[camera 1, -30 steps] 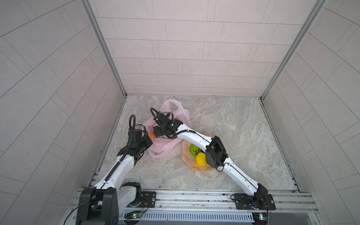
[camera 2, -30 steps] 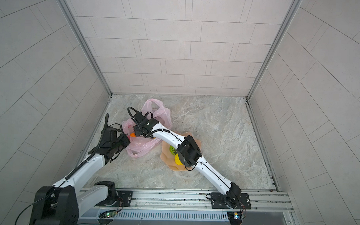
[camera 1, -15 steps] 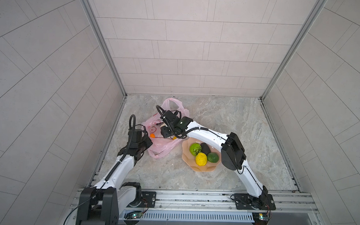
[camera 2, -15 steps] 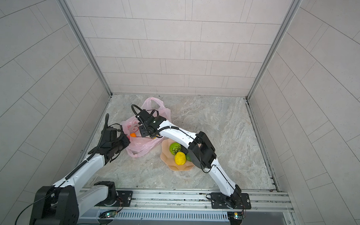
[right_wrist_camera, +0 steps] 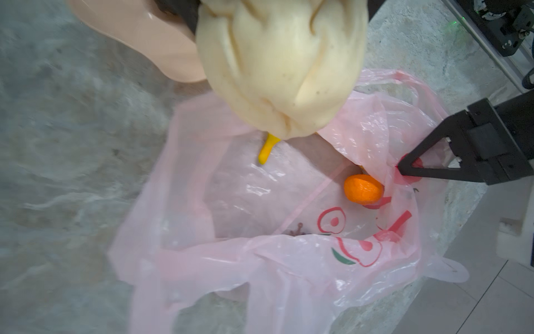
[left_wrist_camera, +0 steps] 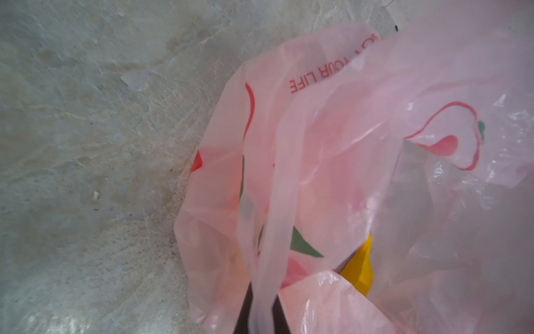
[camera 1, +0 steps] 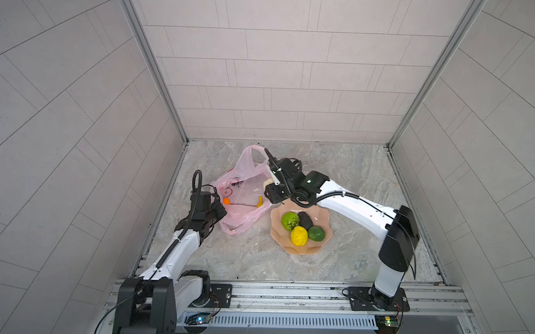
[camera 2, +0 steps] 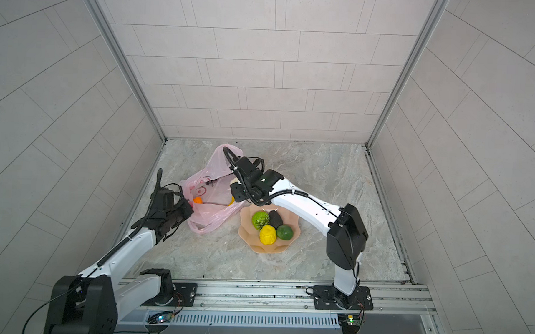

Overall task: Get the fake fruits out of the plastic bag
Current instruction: 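Lift the cream fruit out and carry it over the peach bowl, then lower the cream fruit into the bowl and open the right gripper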

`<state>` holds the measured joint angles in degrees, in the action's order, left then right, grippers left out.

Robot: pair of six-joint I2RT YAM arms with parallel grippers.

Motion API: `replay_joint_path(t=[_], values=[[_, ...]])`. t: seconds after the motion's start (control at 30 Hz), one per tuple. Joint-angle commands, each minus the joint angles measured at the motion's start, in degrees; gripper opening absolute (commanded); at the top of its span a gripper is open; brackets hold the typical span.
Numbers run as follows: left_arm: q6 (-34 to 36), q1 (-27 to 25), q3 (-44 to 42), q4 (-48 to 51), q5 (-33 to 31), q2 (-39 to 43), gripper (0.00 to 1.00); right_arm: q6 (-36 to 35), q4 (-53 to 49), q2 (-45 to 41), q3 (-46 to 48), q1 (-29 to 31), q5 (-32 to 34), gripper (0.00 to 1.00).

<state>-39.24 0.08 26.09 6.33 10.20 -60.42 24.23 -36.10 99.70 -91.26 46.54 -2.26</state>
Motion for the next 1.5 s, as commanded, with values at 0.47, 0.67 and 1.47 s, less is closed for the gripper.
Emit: replay_joint_path(t=[0.47, 0.67, 1.47], values=[[0.5, -0.3, -0.2, 0.0, -1.2, -1.8, 0.0, -9.8, -8.8, -13.2, 18.1, -11.9, 3.8, 0.53], [0.5, -0.3, -0.1, -0.2, -0.8, -2.2, 0.0, -11.5, -7.8, -11.0, 20.6, -12.0, 3.8, 0.53], [0.7, -0.3, -0.1, 0.1, -1.4, -1.8, 0.0, -11.3, -3.4, -3.4, 22.8, -11.5, 7.5, 0.58]])
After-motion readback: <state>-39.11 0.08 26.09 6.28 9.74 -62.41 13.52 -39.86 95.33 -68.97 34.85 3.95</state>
